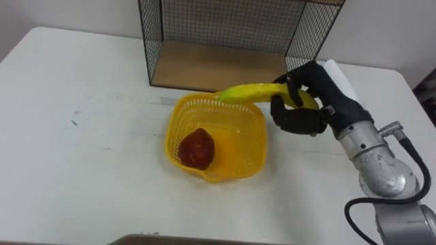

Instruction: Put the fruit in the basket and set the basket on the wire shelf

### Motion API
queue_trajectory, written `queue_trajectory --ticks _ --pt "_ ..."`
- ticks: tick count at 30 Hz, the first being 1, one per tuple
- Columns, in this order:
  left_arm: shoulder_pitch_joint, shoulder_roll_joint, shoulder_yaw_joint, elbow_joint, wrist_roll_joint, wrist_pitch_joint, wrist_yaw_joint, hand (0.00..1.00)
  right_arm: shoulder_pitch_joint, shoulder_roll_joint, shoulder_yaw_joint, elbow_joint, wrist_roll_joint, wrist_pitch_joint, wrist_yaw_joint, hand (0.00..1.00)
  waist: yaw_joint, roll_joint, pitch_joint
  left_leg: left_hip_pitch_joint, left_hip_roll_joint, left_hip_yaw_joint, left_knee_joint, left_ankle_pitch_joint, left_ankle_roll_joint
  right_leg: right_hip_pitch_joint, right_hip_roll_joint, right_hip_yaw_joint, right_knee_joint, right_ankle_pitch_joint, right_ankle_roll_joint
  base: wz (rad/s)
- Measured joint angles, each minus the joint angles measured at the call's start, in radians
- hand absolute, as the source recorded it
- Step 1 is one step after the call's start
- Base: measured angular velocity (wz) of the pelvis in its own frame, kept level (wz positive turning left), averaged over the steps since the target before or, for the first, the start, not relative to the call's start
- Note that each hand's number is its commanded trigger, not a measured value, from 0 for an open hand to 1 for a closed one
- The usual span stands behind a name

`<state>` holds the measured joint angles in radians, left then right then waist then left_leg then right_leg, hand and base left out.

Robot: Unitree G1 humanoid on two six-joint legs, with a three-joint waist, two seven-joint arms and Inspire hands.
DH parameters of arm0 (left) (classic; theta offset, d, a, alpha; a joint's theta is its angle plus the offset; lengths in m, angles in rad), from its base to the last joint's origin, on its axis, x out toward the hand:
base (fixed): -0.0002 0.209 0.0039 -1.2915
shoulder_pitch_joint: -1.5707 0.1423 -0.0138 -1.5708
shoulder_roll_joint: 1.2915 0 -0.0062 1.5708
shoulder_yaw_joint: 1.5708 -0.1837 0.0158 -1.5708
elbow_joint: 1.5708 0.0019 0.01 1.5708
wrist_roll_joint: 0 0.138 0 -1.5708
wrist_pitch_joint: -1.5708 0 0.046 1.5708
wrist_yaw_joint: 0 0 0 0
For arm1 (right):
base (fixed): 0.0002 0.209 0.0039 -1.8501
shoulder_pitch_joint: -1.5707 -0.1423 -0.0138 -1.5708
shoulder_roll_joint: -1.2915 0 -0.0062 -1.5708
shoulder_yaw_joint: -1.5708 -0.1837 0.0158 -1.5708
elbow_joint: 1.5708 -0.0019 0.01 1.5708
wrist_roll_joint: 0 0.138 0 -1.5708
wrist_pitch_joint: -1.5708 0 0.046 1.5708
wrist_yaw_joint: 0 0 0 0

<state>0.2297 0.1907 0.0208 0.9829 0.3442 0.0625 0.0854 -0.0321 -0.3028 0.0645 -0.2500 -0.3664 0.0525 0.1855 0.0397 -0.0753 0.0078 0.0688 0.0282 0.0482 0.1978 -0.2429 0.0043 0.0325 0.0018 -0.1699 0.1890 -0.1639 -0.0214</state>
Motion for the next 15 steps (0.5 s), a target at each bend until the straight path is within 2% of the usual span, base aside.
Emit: queue_trajectory --ticks 8,15 --pt "-0.018 0.001 -0.005 0.012 0.000 0.000 0.000 0.00 0.000 0.025 0.035 -0.005 -0.001 0.000 0.020 1.00 0.007 -0.004 -0.0042 0.000 -0.001 0.001 0.000 0.000 0.000 -0.002 0.001 0.007 0.000 0.000 0.000 0.00" --pt "-0.042 0.002 -0.005 0.017 0.000 -0.002 0.000 0.00 0.000 0.025 0.037 -0.005 -0.001 0.000 0.037 1.00 0.023 -0.007 -0.0085 -0.002 -0.001 -0.001 -0.001 0.001 0.001 -0.005 0.001 0.008 0.000 0.000 0.000 0.00"
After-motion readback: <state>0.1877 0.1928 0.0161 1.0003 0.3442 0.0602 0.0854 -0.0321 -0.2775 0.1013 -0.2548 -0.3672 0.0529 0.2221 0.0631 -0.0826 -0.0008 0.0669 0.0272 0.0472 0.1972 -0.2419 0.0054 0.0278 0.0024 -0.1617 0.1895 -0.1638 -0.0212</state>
